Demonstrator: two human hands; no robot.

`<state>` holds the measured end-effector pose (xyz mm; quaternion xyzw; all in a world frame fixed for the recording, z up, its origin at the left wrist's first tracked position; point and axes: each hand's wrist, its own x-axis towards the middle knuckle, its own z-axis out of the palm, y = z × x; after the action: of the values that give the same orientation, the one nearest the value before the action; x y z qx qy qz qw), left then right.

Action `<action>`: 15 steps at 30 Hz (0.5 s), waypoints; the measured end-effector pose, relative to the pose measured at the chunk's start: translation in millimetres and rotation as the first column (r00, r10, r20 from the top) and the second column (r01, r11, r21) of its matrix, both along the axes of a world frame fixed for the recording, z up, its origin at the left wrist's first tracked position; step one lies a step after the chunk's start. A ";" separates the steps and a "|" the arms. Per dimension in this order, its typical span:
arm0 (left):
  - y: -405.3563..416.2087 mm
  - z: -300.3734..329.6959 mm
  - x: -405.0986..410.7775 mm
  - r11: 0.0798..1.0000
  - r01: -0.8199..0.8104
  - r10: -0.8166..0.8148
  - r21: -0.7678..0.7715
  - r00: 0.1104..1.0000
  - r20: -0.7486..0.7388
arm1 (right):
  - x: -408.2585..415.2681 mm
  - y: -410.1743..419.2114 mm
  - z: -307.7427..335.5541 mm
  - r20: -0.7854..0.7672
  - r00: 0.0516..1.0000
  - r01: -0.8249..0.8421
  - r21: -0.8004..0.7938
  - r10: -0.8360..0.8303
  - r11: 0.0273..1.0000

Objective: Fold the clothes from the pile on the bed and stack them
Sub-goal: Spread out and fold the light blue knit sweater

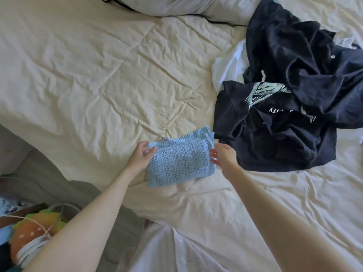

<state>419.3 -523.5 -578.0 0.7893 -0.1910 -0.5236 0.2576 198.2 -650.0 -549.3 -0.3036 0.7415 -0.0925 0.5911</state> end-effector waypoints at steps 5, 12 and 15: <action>18.7 -18.4 -17.4 0.987 -0.134 0.136 0.085 0.991 -0.017 | -0.6 47.5 -14.4 -0.403 0.633 -0.774 -0.341 0.661 0.533; 7.6 -8.7 -20.3 0.964 -0.063 0.125 -0.257 0.965 0.231 | -3.0 56.9 -30.3 -0.583 0.319 -0.947 -0.238 0.747 0.218; 1.7 -11.2 -16.8 0.953 -0.101 0.185 -0.285 0.941 0.282 | -0.3 50.6 -37.5 -0.629 0.290 -0.955 -0.236 0.721 0.178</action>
<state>402.5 -521.8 -589.2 0.8307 -0.2388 -0.3443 0.3664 197.9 -599.4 -586.8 -0.8417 0.4651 0.0970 0.2566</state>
